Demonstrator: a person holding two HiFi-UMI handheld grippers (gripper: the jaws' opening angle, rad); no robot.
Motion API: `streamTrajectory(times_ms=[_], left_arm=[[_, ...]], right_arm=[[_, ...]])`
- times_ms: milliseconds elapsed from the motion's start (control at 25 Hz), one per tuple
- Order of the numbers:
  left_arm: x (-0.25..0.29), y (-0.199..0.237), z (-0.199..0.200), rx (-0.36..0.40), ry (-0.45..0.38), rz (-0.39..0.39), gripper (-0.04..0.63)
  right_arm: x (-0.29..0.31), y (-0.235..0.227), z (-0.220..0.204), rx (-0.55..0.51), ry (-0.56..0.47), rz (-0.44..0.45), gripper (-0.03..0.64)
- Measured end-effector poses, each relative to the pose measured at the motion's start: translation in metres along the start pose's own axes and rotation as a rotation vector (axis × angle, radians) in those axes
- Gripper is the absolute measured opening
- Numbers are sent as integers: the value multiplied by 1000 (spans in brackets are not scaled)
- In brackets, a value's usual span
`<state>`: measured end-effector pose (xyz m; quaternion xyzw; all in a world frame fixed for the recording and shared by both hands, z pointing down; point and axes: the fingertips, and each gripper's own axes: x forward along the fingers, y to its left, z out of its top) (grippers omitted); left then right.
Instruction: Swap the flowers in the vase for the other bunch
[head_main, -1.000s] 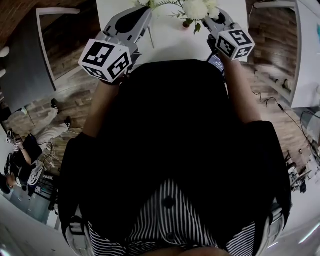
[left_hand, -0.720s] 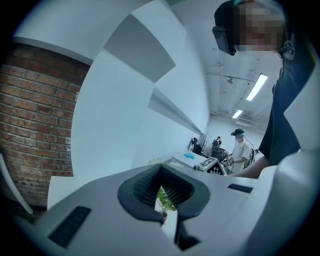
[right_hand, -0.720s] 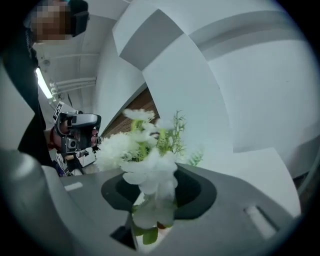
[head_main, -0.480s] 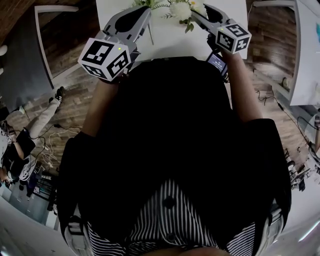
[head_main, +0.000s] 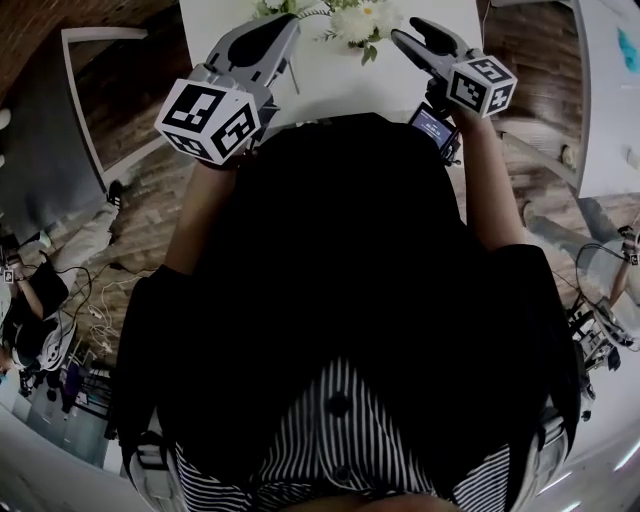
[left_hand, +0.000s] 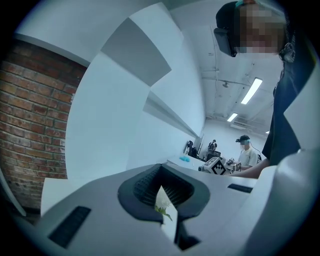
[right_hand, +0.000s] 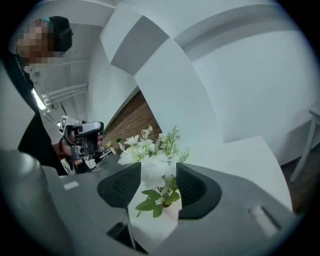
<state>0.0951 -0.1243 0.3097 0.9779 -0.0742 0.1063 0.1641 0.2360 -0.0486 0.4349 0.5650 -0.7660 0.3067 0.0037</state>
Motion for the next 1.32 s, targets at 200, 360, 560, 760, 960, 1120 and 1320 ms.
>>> streamTrajectory(times_ms=[200, 360, 560, 760, 960, 1120, 1320], left_arm=[[4, -6, 5, 1, -11, -26, 6], [3, -11, 6, 3, -8, -42, 6], [3, -13, 2, 3, 0, -50, 6], [3, -10, -1, 1, 2, -47, 6], [5, -4, -12, -21, 17, -57, 6], [6, 34, -49, -330, -5, -42, 6], [-15, 102, -147, -804, 27, 98, 6]], right_arm=[[-21, 33, 21, -44, -45, 76, 5], [-23, 64, 38, -163, -48, 86, 3], [-16, 81, 42, -224, -27, 95, 2], [-17, 82, 41, -211, -40, 106, 2], [-15, 78, 37, -206, -38, 103, 2], [-14, 78, 38, -204, -41, 102, 2], [-18, 82, 42, -209, -50, 101, 2]])
